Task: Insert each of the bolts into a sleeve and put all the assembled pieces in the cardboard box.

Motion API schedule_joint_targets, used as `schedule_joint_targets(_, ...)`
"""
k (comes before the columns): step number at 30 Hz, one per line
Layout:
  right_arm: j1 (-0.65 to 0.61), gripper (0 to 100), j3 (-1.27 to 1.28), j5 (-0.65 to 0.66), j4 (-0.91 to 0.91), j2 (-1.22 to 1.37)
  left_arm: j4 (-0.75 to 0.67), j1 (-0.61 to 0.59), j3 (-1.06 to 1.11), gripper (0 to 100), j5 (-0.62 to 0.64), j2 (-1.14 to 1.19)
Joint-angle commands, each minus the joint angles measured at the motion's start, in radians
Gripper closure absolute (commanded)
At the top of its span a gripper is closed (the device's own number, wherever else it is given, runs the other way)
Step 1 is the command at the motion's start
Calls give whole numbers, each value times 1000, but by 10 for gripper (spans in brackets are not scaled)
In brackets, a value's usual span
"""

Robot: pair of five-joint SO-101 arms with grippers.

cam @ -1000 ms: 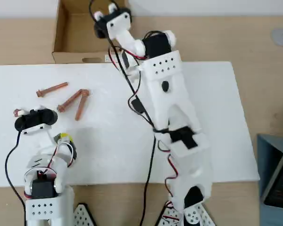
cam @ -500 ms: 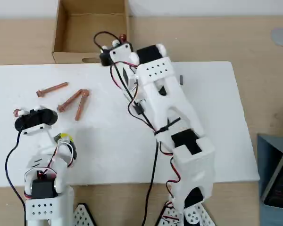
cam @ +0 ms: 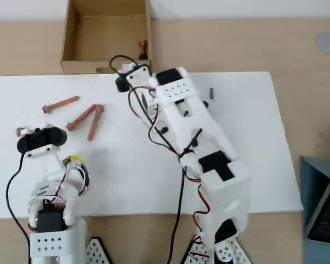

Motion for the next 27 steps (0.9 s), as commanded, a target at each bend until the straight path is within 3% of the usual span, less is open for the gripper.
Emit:
schedule_joint_targets(1,-12,835,18,21,-51,-64,-12,-8,-5,996,-2,-10)
schedule_joint_targets(10,-10,837,13,26,-69,53,-12,-8,-5,996,-2,-10)
schedule_joint_targets(21,-13,991,13,20,-80,77,-12,-8,-5,996,-2,-10)
schedule_joint_targets(27,-13,988,-101,20,28,24,-14,-8,-6,996,0,-10)
